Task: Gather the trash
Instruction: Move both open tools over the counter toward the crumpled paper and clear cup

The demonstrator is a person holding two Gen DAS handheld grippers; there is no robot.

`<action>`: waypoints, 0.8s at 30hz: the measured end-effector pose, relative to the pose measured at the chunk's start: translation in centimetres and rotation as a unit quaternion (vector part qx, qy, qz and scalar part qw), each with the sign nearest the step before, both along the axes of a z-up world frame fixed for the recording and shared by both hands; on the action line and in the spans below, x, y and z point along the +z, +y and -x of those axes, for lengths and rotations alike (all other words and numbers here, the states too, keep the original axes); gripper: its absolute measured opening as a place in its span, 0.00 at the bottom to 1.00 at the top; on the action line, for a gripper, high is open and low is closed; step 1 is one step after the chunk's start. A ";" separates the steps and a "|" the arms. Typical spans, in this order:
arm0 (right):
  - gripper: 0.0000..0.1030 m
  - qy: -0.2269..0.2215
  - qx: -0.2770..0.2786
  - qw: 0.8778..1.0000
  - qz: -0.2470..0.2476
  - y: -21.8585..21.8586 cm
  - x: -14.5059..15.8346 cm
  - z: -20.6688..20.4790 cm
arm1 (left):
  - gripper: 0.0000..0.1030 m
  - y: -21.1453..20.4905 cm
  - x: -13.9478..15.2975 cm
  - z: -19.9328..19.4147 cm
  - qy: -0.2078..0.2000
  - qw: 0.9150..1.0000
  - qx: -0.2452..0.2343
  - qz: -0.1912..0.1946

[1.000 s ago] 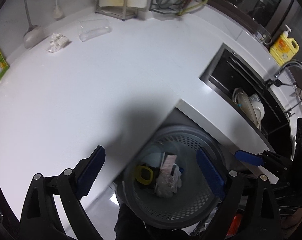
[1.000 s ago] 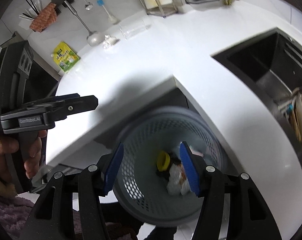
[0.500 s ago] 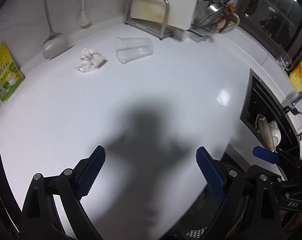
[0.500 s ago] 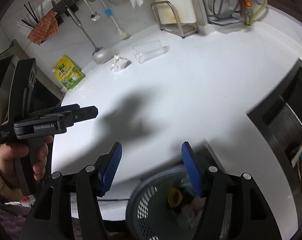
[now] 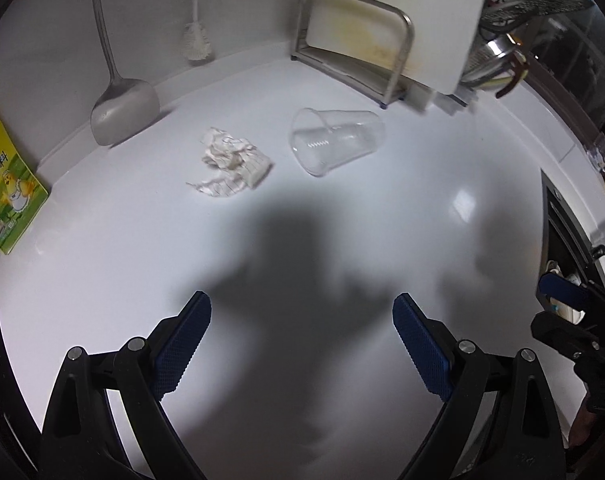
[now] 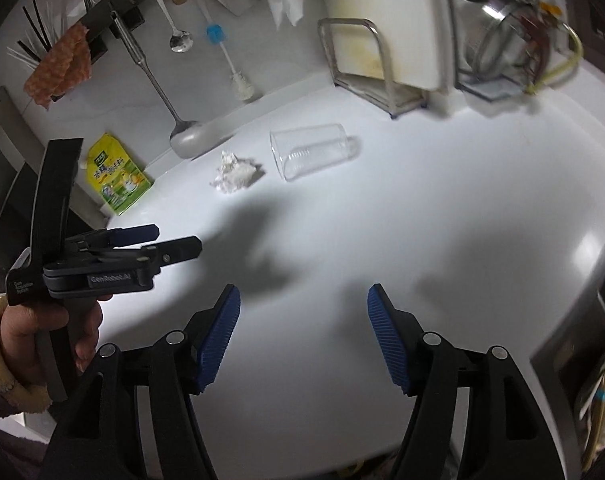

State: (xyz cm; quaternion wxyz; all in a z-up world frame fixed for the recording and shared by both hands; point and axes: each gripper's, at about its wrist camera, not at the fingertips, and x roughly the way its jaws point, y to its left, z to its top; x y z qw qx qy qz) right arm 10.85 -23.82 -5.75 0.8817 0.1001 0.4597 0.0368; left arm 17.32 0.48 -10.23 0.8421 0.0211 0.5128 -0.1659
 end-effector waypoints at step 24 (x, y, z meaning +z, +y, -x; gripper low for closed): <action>0.72 0.013 -0.034 0.996 0.076 4.4 -3.7 -16.7 | 0.88 1.9 -5.2 -12.2 0.001 1.000 -0.026 -0.018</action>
